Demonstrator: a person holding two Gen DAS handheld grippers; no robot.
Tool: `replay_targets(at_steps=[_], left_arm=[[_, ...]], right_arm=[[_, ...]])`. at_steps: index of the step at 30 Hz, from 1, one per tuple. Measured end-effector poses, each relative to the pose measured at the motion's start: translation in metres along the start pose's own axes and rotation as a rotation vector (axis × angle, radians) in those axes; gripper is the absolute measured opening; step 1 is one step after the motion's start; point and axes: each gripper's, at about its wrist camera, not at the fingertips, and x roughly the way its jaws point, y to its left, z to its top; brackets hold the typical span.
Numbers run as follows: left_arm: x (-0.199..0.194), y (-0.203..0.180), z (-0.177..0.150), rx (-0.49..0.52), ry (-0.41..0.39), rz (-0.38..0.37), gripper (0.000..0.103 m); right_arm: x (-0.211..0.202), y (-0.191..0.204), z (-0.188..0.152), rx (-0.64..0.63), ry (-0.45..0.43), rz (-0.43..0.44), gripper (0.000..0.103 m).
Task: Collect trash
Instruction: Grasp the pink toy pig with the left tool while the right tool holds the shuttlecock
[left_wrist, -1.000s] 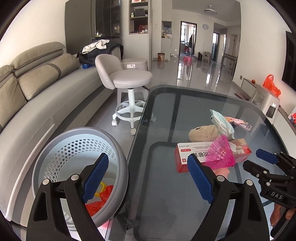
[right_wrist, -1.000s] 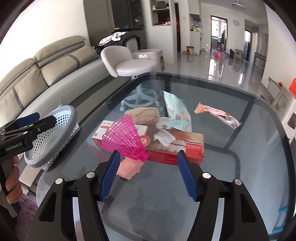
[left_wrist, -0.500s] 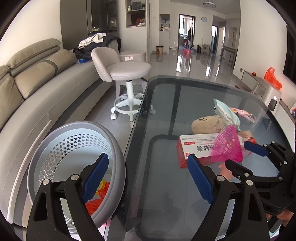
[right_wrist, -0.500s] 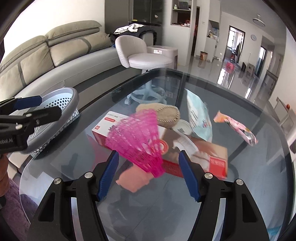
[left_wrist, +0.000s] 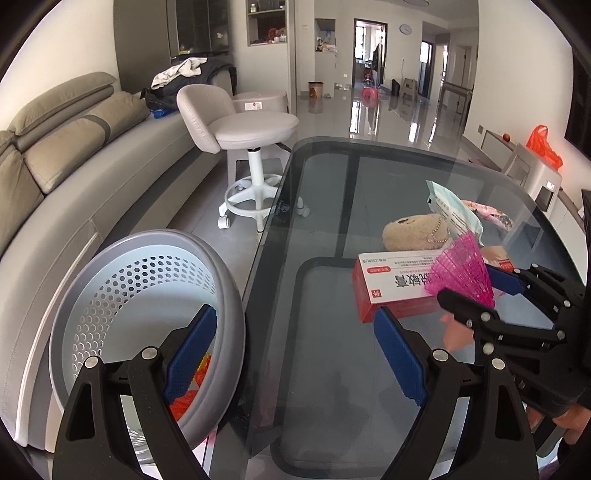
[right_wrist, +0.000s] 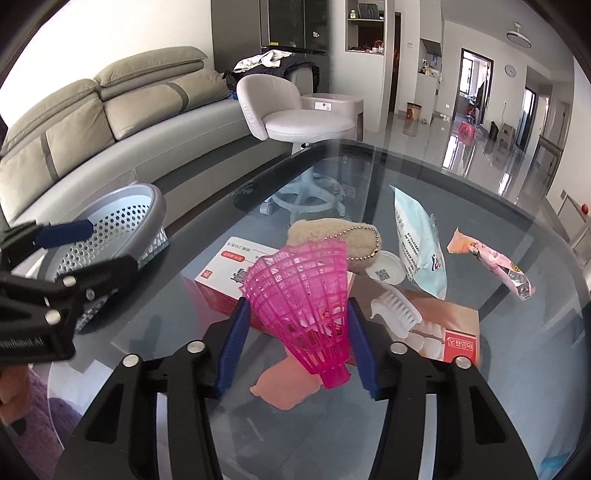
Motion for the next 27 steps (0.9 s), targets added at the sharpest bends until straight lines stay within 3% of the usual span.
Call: replay_targets(at_steps=[9, 18, 27], left_arm=[[-0.005, -0.019, -0.007, 0.026, -0.002, -0.046, 0.085], [-0.002, -0.057, -0.012, 0.079, 0.001, -0.122, 0.089], [0.021, -0.092, -0.017, 0.099, 0.056, -0.146, 0.090]], right_arm=[[-0.028, -0.025, -0.001, 0.153, -0.046, 0.028, 0.045], [-0.067, -0.059, -0.021, 0.277, -0.089, -0.018, 0.045], [-0.090, -0.088, -0.044, 0.423, -0.103, -0.044, 0.045]])
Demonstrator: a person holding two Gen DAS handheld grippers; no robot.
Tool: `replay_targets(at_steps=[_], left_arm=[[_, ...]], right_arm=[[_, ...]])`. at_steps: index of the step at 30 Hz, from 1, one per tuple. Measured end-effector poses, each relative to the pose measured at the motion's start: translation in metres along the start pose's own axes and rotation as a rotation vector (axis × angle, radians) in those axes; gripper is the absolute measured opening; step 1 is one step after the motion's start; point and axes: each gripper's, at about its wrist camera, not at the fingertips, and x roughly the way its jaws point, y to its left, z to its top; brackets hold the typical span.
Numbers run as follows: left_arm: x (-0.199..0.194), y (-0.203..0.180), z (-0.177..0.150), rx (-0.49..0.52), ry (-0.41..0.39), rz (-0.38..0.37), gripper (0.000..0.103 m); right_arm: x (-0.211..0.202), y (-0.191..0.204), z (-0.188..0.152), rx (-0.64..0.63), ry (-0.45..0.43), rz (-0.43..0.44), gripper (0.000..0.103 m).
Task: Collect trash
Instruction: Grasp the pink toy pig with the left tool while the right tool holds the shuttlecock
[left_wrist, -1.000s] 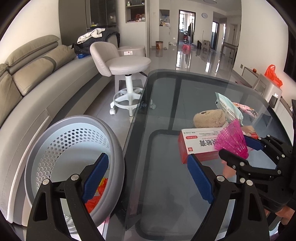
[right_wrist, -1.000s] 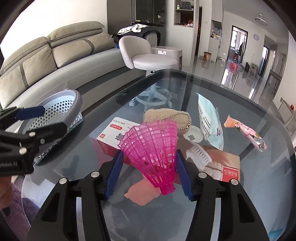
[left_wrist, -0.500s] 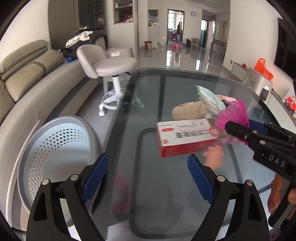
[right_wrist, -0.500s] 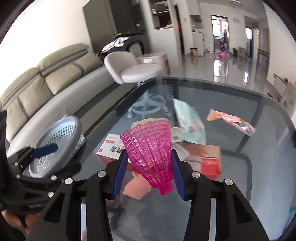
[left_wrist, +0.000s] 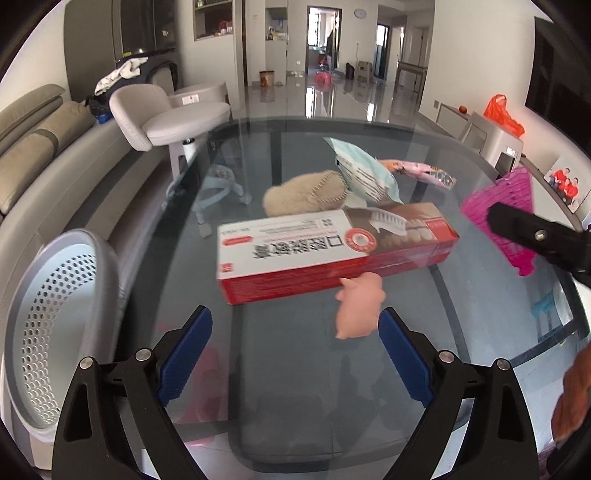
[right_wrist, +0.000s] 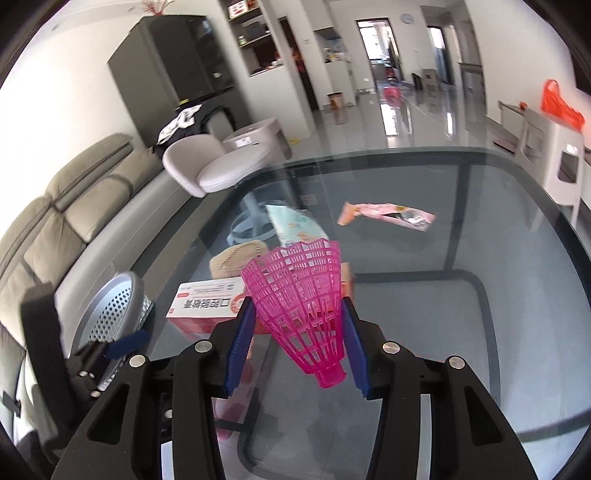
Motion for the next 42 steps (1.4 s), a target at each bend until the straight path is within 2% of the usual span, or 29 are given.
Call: replay_targets(at_steps=[8, 16, 22, 24, 25, 29, 38, 42], left_arm=[[0.017, -0.018, 0.001, 0.009, 0.022, 0.005, 0.090], [0.030, -0.019, 0.002, -0.010, 0.044, 0.001, 0.089], [0.032, -0.028, 0.001, 0.029, 0.050, 0.001, 0.070], [0.032, -0.029, 0.000, 0.039, 0.059, -0.008, 0.057], [0.033, -0.029, 0.000, 0.041, 0.062, -0.011, 0.055], [0.031, -0.027, 0.000, 0.045, 0.073, -0.035, 0.028], [0.007, -0.009, 0.002, 0.031, 0.032, -0.051, 0.027], [-0.009, 0.002, 0.003, 0.033, -0.015, -0.022, 0.027]], right_arm=[[-0.007, -0.006, 0.002, 0.033, -0.018, 0.007, 0.045], [-0.005, -0.008, 0.004, 0.035, -0.013, 0.018, 0.045], [-0.004, -0.010, 0.004, 0.047, -0.008, 0.023, 0.045], [-0.003, -0.010, 0.004, 0.046, -0.004, 0.022, 0.045], [-0.002, -0.011, 0.005, 0.046, -0.003, 0.022, 0.045], [-0.001, -0.007, 0.006, 0.042, -0.003, 0.026, 0.045], [-0.002, -0.004, 0.005, 0.037, -0.005, 0.029, 0.045], [-0.002, 0.004, 0.006, 0.024, -0.006, 0.037, 0.045]])
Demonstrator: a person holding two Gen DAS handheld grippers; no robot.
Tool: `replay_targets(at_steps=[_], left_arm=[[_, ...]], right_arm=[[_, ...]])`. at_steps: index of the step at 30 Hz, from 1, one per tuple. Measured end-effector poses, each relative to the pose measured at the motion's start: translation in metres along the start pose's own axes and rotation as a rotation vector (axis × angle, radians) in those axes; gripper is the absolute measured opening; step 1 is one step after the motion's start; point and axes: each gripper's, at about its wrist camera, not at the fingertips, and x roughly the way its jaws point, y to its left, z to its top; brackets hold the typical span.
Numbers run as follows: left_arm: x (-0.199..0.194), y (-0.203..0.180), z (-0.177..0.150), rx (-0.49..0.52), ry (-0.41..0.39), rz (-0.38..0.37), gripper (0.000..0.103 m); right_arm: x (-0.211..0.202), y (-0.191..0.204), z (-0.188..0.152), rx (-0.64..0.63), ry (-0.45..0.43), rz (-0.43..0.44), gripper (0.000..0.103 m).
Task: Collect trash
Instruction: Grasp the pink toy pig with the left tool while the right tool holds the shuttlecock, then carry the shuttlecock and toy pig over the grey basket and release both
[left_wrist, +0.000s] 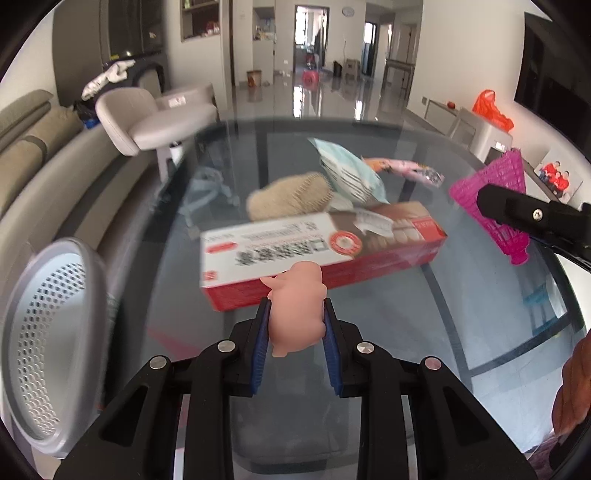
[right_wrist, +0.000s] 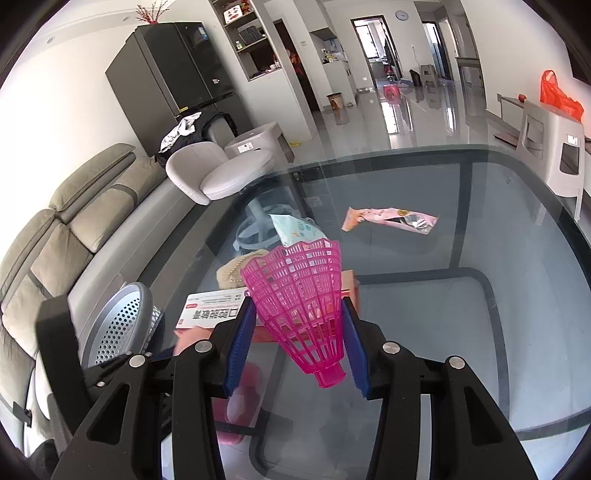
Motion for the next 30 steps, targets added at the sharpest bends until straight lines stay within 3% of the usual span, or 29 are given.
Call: replay_targets(at_steps=[15, 30], left_arm=[[-0.040, 0.066, -0.001, -0.073, -0.074, 0.084, 0.027], [-0.074, 0.150, -0.022, -0.193, -0.102, 0.208, 0.027]], right_arm=[[0.019, 0.057, -0.001, -0.067, 0.016, 0.051, 0.045], [0.058, 0.162, -0.008, -0.145, 0.057, 0.198, 0.045]])
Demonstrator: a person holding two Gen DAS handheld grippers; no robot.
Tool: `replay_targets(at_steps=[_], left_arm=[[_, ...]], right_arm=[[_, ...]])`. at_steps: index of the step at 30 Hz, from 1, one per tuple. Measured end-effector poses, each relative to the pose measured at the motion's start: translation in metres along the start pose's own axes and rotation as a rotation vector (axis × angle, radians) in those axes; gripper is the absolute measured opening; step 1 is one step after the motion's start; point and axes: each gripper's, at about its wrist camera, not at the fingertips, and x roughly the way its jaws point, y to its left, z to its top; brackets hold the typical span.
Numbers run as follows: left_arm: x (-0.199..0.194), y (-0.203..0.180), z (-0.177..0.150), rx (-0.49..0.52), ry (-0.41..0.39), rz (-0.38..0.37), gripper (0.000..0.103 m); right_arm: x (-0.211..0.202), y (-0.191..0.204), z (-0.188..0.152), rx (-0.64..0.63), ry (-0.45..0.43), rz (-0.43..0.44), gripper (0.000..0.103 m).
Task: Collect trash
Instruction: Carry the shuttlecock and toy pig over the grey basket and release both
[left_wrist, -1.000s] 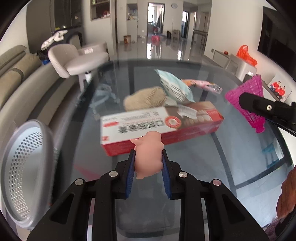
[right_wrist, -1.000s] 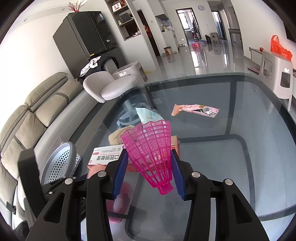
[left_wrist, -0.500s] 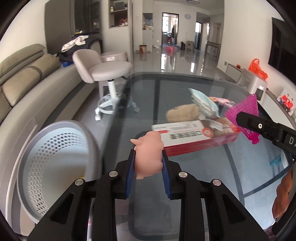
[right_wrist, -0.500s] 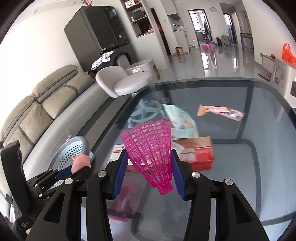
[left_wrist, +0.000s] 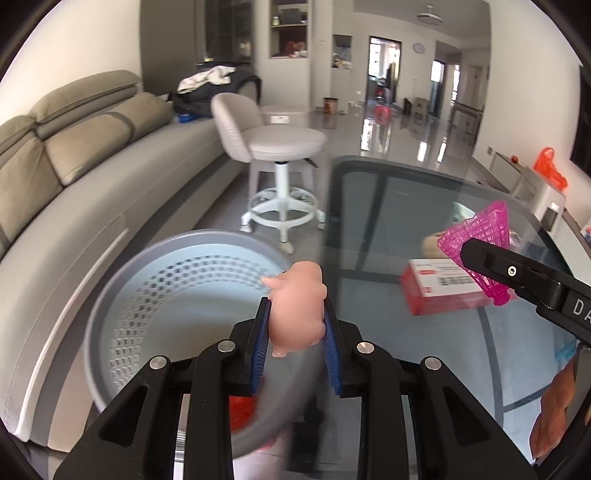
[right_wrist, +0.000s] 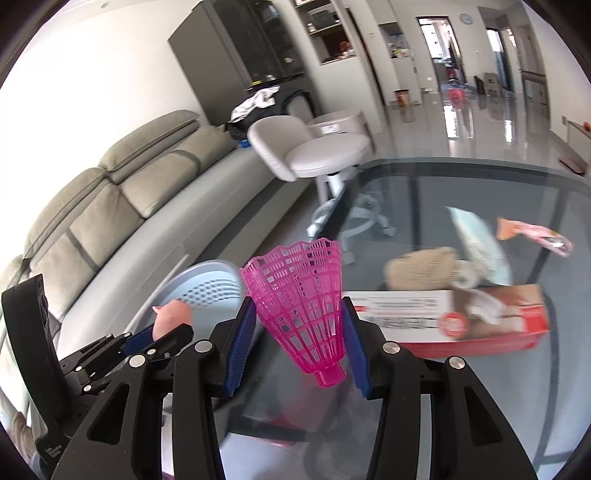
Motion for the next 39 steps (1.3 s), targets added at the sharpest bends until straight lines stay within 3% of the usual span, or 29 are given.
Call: replay_targets(at_steps=[16, 28, 34, 37, 39], left_arm=[[0.010, 0.087, -0.011, -0.112, 0.043, 0.126, 0.027], [0.015, 0.103, -0.020, -0.142, 0.075, 0.158, 0.027], [0.013, 0.109, -0.021, -0.162, 0.075, 0.159, 0.028], [0.014, 0.112, -0.020, -0.177, 0.075, 0.163, 0.036], [0.012, 0.114, -0.021, -0.185, 0.073, 0.166, 0.047]], right_arm=[[0.062, 0.077, -0.002, -0.045, 0.107, 0.109, 0.045], [0.093, 0.084, -0.005, -0.064, 0.179, 0.111, 0.045], [0.096, 0.083, -0.003, -0.060, 0.164, 0.113, 0.055], [0.094, 0.081, -0.002, -0.049, 0.154, 0.116, 0.056], [0.094, 0.080, -0.001, -0.040, 0.152, 0.117, 0.056]])
